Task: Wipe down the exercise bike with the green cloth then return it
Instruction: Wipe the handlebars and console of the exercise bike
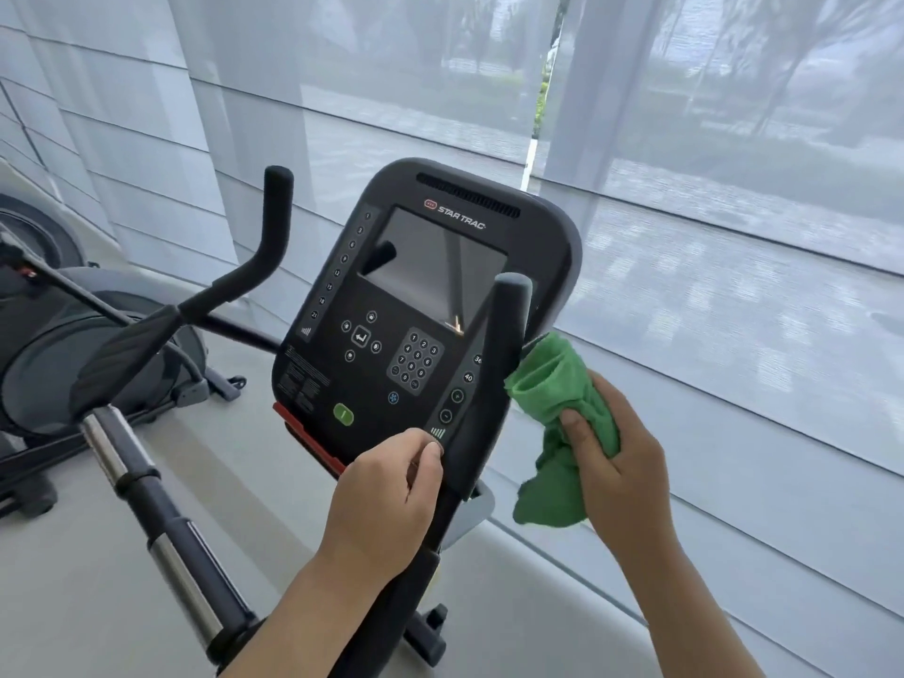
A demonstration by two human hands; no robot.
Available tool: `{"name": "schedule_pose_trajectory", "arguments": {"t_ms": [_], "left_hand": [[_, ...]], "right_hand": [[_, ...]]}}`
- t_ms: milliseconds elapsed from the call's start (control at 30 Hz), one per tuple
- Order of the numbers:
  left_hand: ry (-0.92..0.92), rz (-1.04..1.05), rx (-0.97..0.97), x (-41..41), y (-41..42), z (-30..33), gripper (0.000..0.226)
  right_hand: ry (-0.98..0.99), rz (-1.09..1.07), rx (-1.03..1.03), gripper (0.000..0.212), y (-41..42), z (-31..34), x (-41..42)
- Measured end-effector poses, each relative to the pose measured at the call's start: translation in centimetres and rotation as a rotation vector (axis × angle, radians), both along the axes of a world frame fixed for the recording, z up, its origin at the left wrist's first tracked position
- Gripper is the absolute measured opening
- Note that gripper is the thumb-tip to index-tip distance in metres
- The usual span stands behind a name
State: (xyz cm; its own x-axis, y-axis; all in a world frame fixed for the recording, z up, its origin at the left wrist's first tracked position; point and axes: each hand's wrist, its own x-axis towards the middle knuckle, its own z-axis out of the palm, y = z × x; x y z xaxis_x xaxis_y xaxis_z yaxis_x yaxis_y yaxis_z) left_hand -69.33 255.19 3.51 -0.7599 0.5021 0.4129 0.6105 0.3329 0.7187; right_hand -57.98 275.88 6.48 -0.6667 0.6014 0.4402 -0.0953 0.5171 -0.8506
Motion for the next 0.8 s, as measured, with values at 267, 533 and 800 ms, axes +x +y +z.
{"name": "schedule_pose_trajectory", "arguments": {"t_ms": [267,533,800], "left_hand": [[0.02,0.035,0.008,0.0,-0.1,-0.1,0.024],[0.046,0.001,0.01,0.0,0.2,0.1,0.025],[0.019,0.01,0.02,-0.2,0.6,0.2,0.03]], "right_hand": [[0.028,0.014,0.07,0.062,-0.6,7.7,-7.5],[0.054,-0.012,0.088,0.064,-3.5,4.4,-8.8],[0.067,0.033,-0.066,0.041,-3.5,0.2,-7.6]]}}
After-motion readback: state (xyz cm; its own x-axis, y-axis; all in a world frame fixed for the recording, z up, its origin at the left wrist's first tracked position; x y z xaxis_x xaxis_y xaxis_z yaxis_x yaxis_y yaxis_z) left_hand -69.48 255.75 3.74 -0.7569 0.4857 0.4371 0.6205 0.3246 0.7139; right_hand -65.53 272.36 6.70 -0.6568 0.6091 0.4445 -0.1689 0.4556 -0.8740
